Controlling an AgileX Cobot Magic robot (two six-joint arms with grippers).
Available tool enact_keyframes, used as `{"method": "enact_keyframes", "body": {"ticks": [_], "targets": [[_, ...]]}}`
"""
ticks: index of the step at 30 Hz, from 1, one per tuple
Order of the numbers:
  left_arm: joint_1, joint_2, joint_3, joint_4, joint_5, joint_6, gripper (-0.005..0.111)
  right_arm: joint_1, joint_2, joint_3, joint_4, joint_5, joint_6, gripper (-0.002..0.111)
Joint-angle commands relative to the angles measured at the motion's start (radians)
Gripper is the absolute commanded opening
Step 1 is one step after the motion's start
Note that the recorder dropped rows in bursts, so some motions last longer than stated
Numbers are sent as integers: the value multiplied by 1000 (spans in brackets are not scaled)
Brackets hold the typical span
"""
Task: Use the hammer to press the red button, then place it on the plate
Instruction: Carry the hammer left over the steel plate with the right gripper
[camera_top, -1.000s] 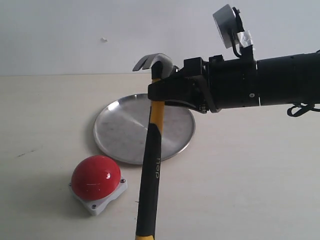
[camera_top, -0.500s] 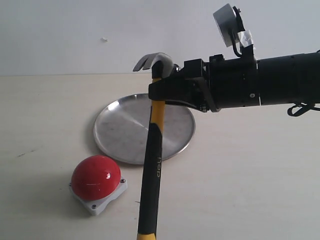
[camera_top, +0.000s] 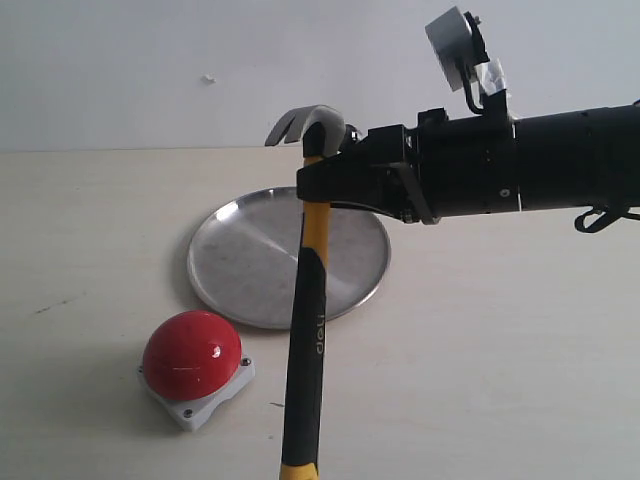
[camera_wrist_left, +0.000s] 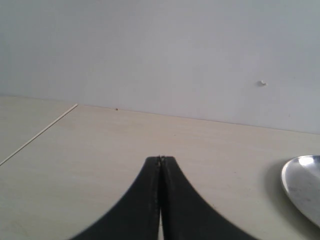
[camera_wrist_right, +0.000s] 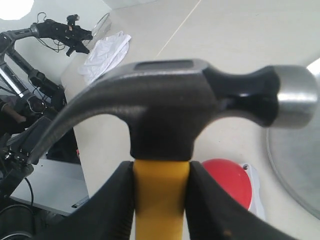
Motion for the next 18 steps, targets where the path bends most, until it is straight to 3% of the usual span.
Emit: {"method": "enact_keyframes", "body": {"ticks": [1, 18], "targets": [[2, -5, 2, -7, 0, -3, 0, 1, 1, -1, 54, 27, -12, 0], [2, -5, 2, -7, 0, -3, 0, 1, -3, -22, 54, 18, 96, 0]]}}
